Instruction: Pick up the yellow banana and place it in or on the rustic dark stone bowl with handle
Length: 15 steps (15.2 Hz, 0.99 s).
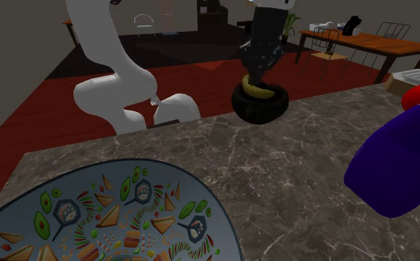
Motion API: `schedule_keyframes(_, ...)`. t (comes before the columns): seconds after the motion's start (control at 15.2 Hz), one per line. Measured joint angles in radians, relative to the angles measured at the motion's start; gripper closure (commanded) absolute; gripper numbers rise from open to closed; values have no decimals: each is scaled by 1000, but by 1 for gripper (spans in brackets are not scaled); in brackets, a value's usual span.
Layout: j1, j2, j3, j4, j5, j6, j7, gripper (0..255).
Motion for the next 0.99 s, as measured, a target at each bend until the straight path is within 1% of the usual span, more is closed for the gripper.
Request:
schedule_keyframes(0.2,0,-1,0,-5,0,5,-1,255)
schedule_keyframes(0.26,0,-1,0,-5,0,5,-1,0)
schedule_keyframes(0.33,0,-1,0,-5,0,4,-1,0)
schedule_keyframes(0.4,13,-6,-23,-8,32,-4,-31,0)
schedule_keyframes(0.46,34,-13,-57,-13,86,-19,-80,0)
schedule_keyframes(0.53,46,-13,-82,-14,125,-28,-121,0)
schedule_keyframes(0.59,53,-19,-96,-26,149,-27,-144,0)
schedule_keyframes(0.73,62,-26,-103,-53,171,-12,-162,0)
schedule_keyframes(0.99,71,-37,-96,-117,188,41,-172,0)
